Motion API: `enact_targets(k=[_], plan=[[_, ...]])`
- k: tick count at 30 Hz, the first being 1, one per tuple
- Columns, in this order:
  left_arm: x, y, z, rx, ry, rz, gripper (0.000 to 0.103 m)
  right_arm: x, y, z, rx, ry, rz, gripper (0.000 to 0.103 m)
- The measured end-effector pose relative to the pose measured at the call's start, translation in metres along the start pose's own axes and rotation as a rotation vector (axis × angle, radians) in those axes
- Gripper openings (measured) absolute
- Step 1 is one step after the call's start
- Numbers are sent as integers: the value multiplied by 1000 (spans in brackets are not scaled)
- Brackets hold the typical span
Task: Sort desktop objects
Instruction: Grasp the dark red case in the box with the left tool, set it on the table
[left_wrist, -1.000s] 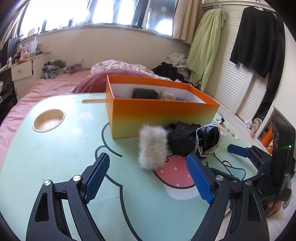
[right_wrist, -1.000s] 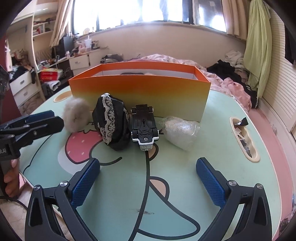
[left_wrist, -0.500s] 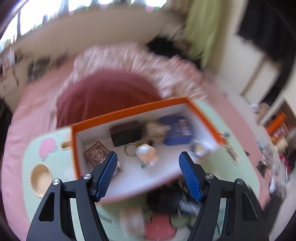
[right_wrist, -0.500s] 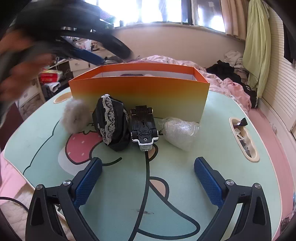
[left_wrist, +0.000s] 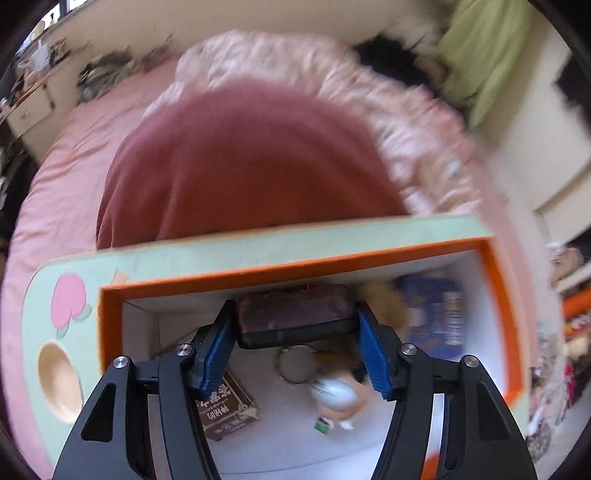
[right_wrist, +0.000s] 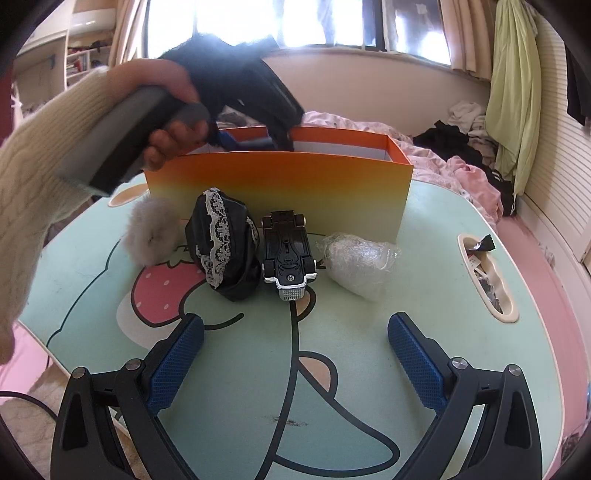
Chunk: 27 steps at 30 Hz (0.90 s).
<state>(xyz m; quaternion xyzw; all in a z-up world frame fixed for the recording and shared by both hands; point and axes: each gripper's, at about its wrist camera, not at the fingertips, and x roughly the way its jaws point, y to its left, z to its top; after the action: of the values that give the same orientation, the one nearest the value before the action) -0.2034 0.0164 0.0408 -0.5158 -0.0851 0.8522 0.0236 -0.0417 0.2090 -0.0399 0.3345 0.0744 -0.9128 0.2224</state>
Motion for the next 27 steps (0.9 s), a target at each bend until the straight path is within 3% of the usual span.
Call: enact_targets(k=[3,7,10,13,16,19,22,25,27], plan=[[-48,5,-15,-11,-114,-134,62,0,1,0,0,0,-1,100],[-120,7,-67,42,-258,-309,62,1,1,1,0,-1,-3,100],[-133,4,-118,109,-275,-348,62,1,2,1,0,-1,-2,100],[-117,3,-156,137,-257,-330,62,0,2,0,0,-1,-3,100],[-95,3,-174,171,-210,-318,62,0,2,0,0,-1,-3,101],[-68,-5,-177,227,-172,-198,63,0,2,0,0,-2,-3,101],[-66,-11,-179,254,-268,-96,63,1,2,1,0,-2,3,102],[-83,-11,-189,251,-370,-84,65,3,4,2,-2,-1,3,102],[-97,-13,-200,283,-389,-97,83,3,4,1,-2,-1,3,102]])
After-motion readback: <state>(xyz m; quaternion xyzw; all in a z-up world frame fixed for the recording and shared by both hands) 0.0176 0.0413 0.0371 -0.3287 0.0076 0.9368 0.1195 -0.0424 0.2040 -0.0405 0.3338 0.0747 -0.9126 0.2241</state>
